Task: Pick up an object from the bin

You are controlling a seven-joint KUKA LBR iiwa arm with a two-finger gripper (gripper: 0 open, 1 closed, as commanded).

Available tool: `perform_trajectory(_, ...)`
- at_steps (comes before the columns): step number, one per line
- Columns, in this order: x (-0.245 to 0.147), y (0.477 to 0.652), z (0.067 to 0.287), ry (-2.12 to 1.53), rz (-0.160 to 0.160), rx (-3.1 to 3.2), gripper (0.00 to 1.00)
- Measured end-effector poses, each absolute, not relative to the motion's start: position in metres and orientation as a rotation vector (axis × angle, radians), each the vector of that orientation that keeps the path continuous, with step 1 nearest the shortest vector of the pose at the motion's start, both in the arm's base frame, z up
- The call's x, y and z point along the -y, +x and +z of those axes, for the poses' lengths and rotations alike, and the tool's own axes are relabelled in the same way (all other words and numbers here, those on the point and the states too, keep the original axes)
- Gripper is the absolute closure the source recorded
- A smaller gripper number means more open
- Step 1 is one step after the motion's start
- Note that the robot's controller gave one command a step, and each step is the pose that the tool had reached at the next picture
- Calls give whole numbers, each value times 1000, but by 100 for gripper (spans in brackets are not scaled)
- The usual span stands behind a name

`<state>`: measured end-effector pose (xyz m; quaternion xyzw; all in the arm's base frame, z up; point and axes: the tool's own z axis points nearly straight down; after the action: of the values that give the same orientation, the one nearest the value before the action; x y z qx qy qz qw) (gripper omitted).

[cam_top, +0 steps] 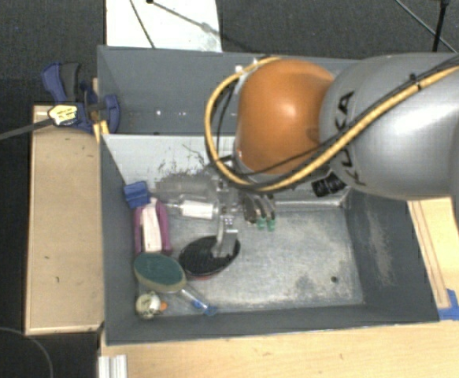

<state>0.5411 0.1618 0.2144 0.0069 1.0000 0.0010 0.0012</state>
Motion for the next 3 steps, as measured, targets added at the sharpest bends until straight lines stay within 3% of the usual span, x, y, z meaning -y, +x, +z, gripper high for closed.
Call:
perform_trajectory(1, -126, 527, 76, -149, -1, -3140, 0)
perform_trajectory(2, -125, 529, 79, -140, -4, -3137, 100)
perform_trajectory(3, -119, 500, 200, -210, 2, -3127, 100)
